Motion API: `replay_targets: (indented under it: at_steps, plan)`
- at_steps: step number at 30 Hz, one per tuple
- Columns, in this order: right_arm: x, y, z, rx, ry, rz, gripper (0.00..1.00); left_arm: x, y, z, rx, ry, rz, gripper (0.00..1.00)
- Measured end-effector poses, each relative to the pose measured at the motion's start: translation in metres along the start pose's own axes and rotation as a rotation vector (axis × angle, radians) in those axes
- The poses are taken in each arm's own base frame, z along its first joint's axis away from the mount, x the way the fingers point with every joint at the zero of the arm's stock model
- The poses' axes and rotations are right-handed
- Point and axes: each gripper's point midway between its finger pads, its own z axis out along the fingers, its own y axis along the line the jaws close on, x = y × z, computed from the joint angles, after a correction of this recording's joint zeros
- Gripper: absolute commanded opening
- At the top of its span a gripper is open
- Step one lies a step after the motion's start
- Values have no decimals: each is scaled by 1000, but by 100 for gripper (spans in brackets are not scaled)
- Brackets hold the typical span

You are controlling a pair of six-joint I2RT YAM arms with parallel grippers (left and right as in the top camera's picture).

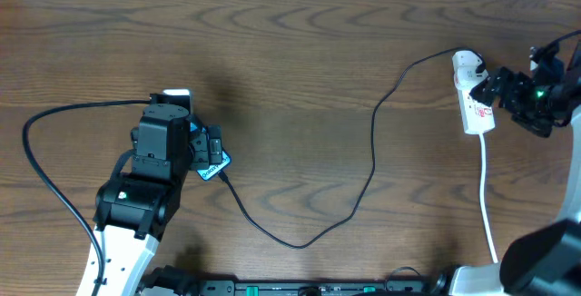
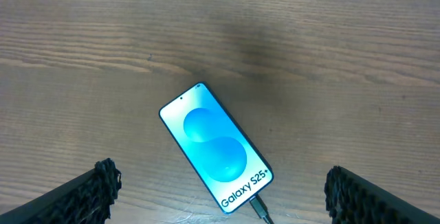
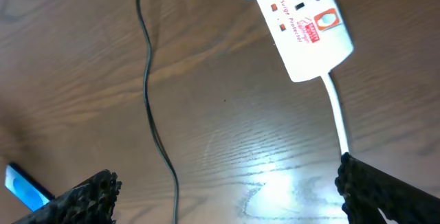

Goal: Plug charger to phone and switch on socket
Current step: 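Move the right gripper to the white power strip's switch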

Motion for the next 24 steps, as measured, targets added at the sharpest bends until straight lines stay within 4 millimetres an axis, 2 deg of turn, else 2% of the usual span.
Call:
replay_targets:
  at_steps: [8,17,24]
  plan:
    - [-14,-6,27,-15,126,-28,99,0,0,0,0,0,0,98]
    - [-44,-9,35,-10,124,-77,99,0,0,0,0,0,0,97]
    - [-61,-23,44,58,77,-104,99,0,0,0,0,0,0,97]
